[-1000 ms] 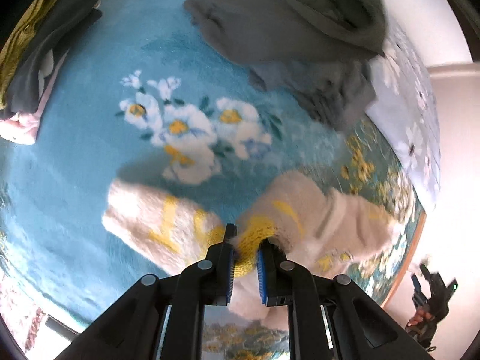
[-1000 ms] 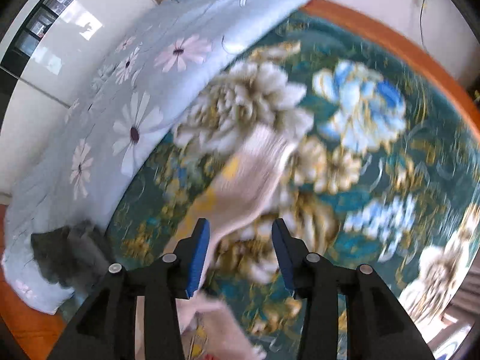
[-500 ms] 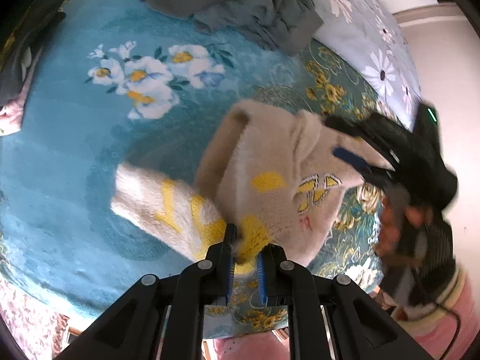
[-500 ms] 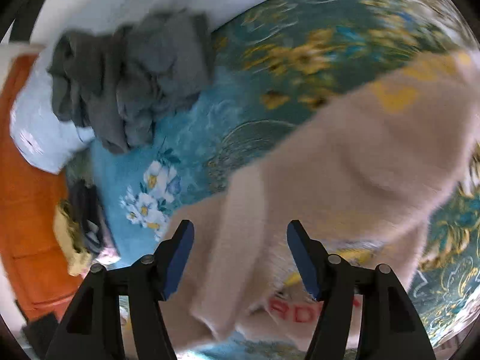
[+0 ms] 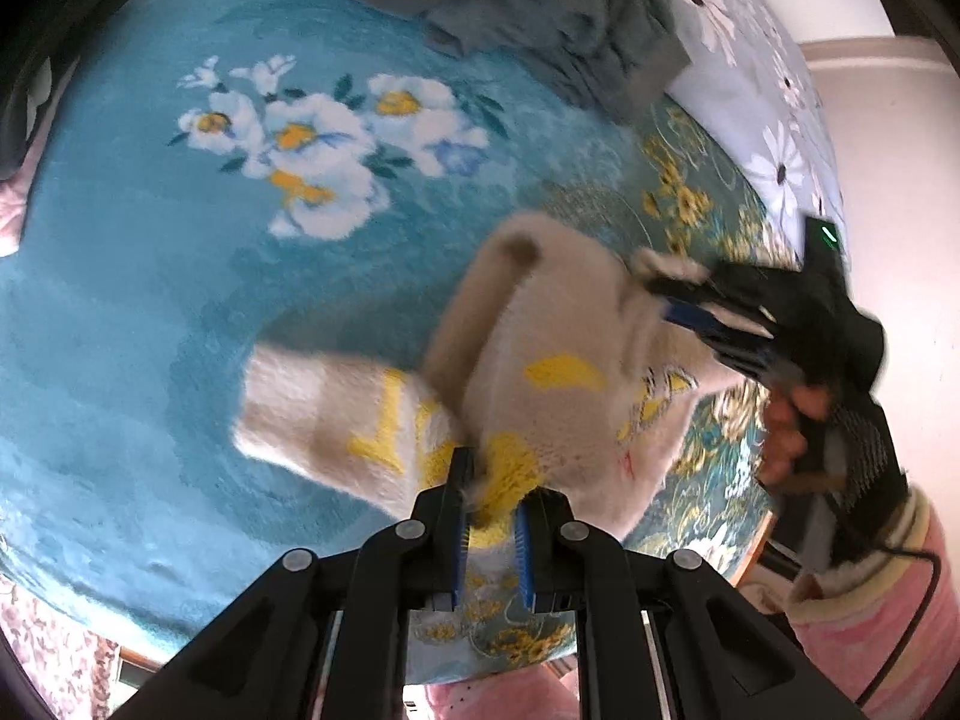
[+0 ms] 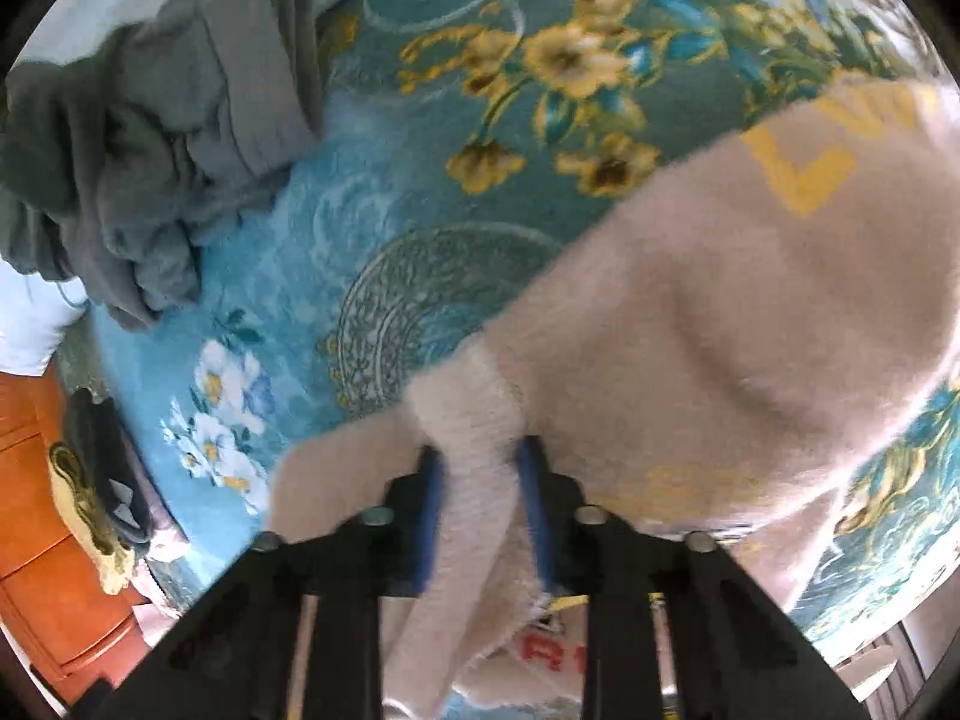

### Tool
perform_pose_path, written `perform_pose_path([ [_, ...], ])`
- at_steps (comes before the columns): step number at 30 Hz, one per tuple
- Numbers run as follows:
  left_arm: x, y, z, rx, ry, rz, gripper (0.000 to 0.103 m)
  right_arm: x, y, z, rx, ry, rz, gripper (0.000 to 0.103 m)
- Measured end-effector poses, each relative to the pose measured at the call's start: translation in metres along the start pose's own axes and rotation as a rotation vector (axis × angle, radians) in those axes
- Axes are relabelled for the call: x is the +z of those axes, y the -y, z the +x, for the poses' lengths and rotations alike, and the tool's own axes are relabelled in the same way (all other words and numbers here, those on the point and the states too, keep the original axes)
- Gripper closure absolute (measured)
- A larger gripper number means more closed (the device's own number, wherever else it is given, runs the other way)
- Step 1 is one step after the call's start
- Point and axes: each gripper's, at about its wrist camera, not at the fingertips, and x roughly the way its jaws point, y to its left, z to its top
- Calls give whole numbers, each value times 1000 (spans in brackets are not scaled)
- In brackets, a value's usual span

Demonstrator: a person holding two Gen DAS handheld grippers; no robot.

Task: Fold clothes

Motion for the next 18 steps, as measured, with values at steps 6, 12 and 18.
perform_pose_path([
  [6,66,-16,-11,30,65,-20,90,40,-10,-85,40,221,-90,102],
  [12,131,-13,-12,63,103,-98,85,85,-25,-131,110,309,-136,101],
  [18,92,-10,-19,70,142,-89,58,26,38,-113,157,259,-66,55],
])
